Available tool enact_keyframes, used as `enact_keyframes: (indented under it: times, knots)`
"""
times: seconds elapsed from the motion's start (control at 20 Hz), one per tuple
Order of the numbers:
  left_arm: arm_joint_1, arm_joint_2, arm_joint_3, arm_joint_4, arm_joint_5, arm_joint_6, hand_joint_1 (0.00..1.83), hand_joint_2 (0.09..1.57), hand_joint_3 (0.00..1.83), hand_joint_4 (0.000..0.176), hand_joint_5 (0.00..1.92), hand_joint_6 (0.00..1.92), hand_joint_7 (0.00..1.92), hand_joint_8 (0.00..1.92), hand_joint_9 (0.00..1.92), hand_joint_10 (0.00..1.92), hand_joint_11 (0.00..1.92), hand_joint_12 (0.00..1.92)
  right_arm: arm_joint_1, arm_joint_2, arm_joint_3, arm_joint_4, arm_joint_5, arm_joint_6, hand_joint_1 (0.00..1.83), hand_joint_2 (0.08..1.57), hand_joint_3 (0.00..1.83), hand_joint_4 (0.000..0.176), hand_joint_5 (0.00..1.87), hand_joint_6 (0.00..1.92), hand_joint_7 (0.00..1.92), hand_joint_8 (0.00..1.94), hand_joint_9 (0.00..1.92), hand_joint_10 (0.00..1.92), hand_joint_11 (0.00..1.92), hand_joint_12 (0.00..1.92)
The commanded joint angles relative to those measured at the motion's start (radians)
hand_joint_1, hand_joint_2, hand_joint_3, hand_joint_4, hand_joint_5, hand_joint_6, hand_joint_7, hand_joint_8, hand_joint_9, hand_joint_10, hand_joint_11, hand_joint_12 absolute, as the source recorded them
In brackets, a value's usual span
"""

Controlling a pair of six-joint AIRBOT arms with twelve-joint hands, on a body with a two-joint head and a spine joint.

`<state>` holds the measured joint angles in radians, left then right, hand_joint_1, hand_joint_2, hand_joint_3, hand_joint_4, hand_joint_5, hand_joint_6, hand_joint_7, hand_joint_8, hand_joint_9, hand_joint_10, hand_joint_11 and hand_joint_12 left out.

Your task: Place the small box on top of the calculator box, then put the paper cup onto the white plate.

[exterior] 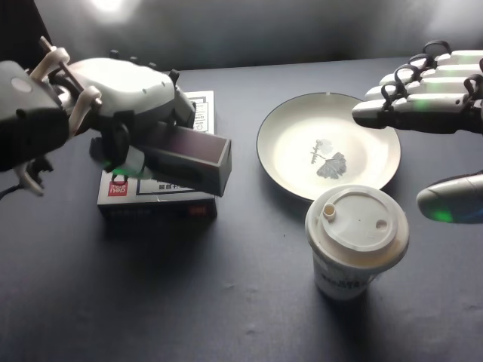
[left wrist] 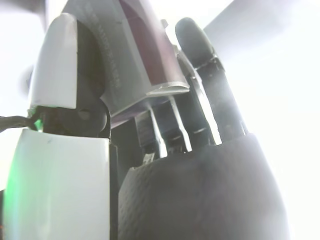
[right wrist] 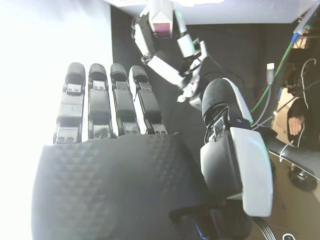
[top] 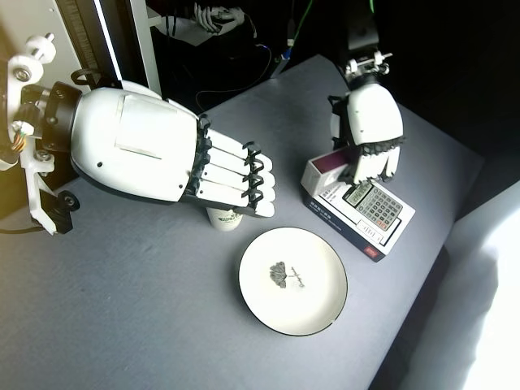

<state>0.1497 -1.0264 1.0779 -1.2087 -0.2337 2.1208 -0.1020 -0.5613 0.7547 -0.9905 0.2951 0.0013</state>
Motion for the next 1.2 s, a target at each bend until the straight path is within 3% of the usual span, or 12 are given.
enact_keyframes:
  times: [0.0,0.05,0.15,0.25,0.5,0.8,0.85,0.9,0.95,1.0,1.05,1.15]
  knots:
    - [-0.018,0.002,0.017,0.027,-0.018,0.004,1.37,1.15,0.00,0.000,0.74,1.11,1.01,0.93,0.88,1.33,0.45,1.33,0.013,0.011,0.002,0.035,0.070,-0.003,0.00,1.29,0.00,0.000,0.06,0.00,0.04,0.00,0.02,0.00,0.00,0.08]
    - [-0.022,-0.010,0.040,0.030,-0.003,0.004,1.38,1.12,0.00,0.000,0.81,1.02,1.07,0.83,0.95,1.28,0.49,1.32,0.013,0.011,0.006,0.035,0.079,-0.003,0.00,1.29,0.00,0.000,0.07,0.00,0.04,0.00,0.03,0.00,0.00,0.08]
    - [-0.025,-0.026,0.077,0.031,0.021,0.004,1.38,1.13,0.00,0.000,0.78,1.06,1.03,0.89,0.93,1.33,0.44,1.38,0.012,0.010,0.017,0.041,0.107,-0.003,0.00,1.28,0.00,0.000,0.08,0.00,0.06,0.00,0.04,0.00,0.00,0.11]
    - [-0.026,-0.042,0.116,0.039,0.029,0.004,1.38,1.12,0.00,0.000,0.81,1.00,1.07,0.84,0.95,1.29,0.49,1.35,0.010,0.007,0.029,0.041,0.119,-0.002,0.00,1.28,0.00,0.000,0.09,0.00,0.07,0.00,0.06,0.00,0.00,0.19]
    - [-0.020,-0.070,0.190,0.120,0.050,-0.068,1.37,1.15,0.00,0.000,0.74,1.11,1.00,0.95,0.88,1.32,0.51,1.28,-0.012,-0.012,0.051,0.042,0.151,-0.002,0.00,1.28,0.00,0.000,0.09,0.00,0.08,0.00,0.07,0.00,0.00,0.22]
    - [-0.008,-0.071,0.208,0.123,0.060,-0.079,1.37,1.14,0.00,0.000,0.75,1.11,1.01,0.92,0.89,1.31,0.52,1.28,-0.073,-0.069,0.103,0.086,0.201,-0.005,0.00,1.29,0.00,0.000,0.11,0.00,0.09,0.00,0.08,0.01,0.00,0.25]
    - [-0.005,-0.071,0.208,0.123,0.060,-0.081,1.37,1.17,0.00,0.000,0.67,1.21,0.95,1.03,0.88,1.37,0.47,1.34,-0.072,-0.072,0.104,0.086,0.213,-0.013,0.00,1.29,0.00,0.000,0.08,0.00,0.06,0.00,0.05,0.00,0.00,0.18]
    - [-0.003,-0.071,0.207,0.123,0.059,-0.084,1.45,1.15,0.01,0.000,0.64,0.66,0.86,1.08,0.81,1.43,0.38,1.37,-0.071,-0.072,0.103,0.086,0.224,-0.013,0.00,1.30,0.00,0.000,0.08,0.00,0.06,0.00,0.05,0.00,0.00,0.17]
    - [-0.001,-0.071,0.206,0.123,0.059,-0.085,1.36,1.18,0.00,0.000,0.66,0.36,0.82,1.23,0.71,0.88,0.33,1.34,-0.068,-0.072,0.103,0.086,0.225,-0.013,0.00,1.29,0.00,0.000,0.09,0.00,0.07,0.00,0.06,0.00,0.00,0.19]
    - [0.000,-0.071,0.206,0.123,0.059,-0.086,1.29,1.18,0.00,0.000,0.68,0.17,0.75,0.62,0.74,0.58,0.31,1.30,-0.066,-0.073,0.104,0.085,0.225,-0.013,0.00,1.29,0.00,0.000,0.09,0.00,0.07,0.00,0.06,0.00,0.00,0.18]
    - [0.000,-0.071,0.205,0.123,0.059,-0.087,1.22,1.17,0.00,0.000,0.67,0.07,0.77,0.27,0.73,0.39,0.25,1.26,-0.065,-0.073,0.104,0.085,0.225,-0.013,0.00,1.30,0.00,0.000,0.06,0.00,0.05,0.00,0.04,0.00,0.00,0.10]
    - [0.002,-0.071,0.202,0.123,0.058,-0.089,1.17,1.14,0.00,0.000,0.63,0.01,0.77,0.03,0.72,0.18,0.20,1.22,-0.064,-0.075,0.103,0.084,0.225,-0.012,0.00,1.30,0.00,0.000,0.08,0.01,0.06,0.00,0.05,0.01,0.00,0.11]
